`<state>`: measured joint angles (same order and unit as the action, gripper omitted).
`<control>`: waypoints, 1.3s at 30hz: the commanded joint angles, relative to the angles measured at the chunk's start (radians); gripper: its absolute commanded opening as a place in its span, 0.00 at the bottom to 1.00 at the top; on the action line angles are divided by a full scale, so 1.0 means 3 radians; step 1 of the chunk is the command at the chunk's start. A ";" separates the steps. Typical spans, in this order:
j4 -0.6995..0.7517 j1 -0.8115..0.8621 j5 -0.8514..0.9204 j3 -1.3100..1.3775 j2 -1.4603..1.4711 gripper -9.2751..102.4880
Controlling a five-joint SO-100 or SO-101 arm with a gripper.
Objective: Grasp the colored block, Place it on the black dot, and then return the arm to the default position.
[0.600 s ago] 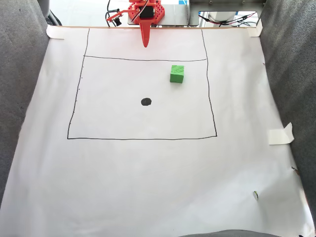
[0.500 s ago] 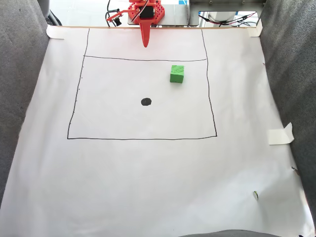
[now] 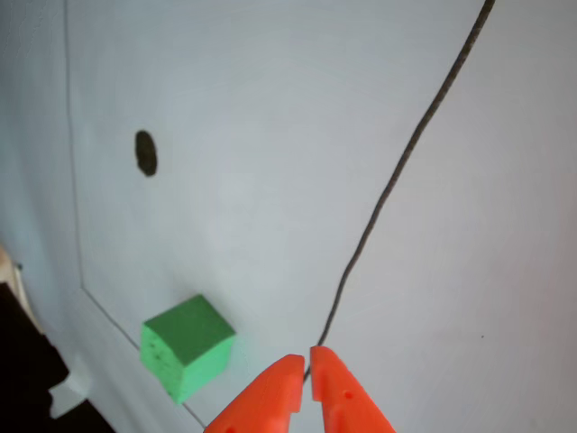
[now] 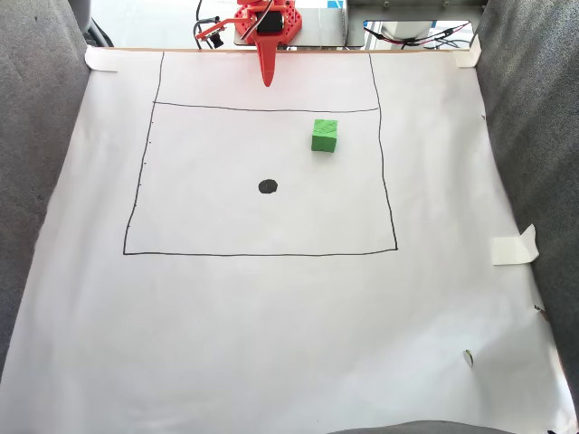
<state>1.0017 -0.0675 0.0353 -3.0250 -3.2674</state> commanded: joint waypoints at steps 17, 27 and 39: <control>0.0721 -0.0307 -0.0291 0.1365 0.1038 0.08; 0.0588 -0.0302 -0.0859 0.2628 0.2705 0.08; 0.0982 -0.0624 -0.1273 0.4101 0.4556 0.08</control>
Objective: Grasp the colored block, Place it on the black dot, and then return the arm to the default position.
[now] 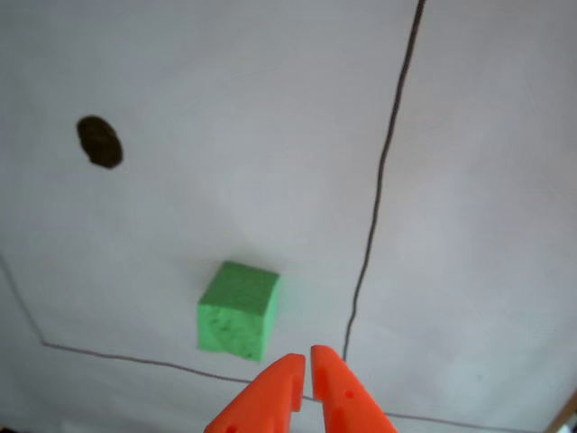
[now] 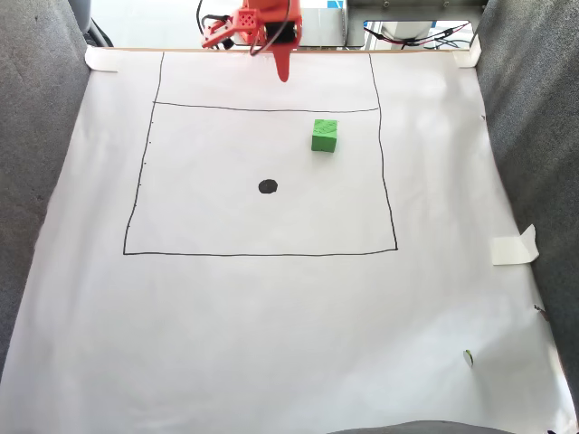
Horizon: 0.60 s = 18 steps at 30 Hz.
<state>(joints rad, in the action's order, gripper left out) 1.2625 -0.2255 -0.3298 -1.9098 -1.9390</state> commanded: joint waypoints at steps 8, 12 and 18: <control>0.0614 -0.0435 -0.0307 0.1335 0.0941 0.08; 0.0767 -0.0450 -0.0419 0.1800 0.1258 0.08; 0.0966 -0.0404 -0.0593 0.2291 0.1631 0.08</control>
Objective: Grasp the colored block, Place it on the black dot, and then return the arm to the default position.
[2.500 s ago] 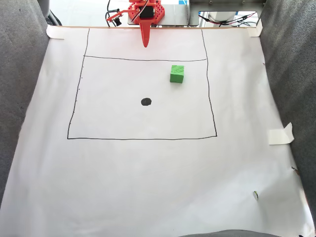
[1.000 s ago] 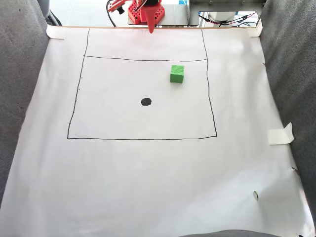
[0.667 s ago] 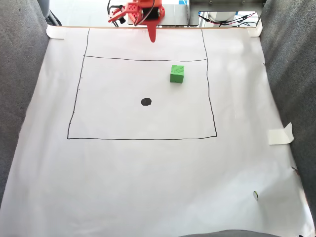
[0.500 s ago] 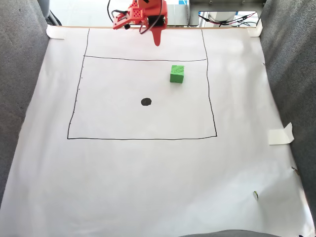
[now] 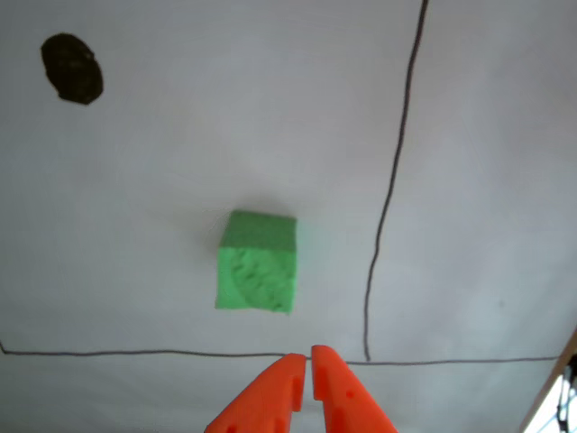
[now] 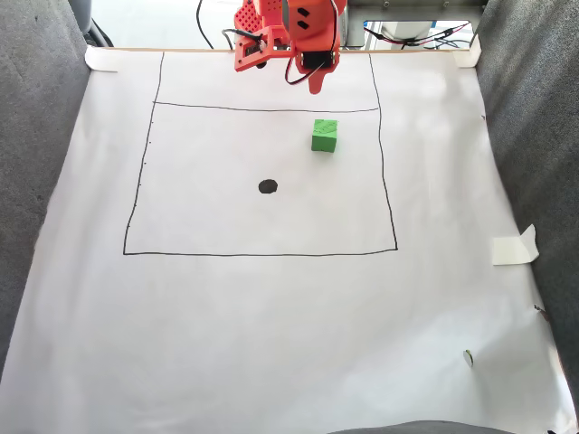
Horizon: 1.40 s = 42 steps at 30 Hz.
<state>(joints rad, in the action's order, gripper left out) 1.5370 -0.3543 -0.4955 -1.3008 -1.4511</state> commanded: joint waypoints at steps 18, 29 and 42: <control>0.0123 -0.0066 0.0128 0.0782 0.0864 0.08; 0.0153 -0.0174 0.0194 0.0782 0.0895 0.25; 0.0440 -0.0266 0.0373 0.0644 0.1048 0.38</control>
<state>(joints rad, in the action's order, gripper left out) 1.6567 -0.4310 -0.3896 -1.1121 -1.1244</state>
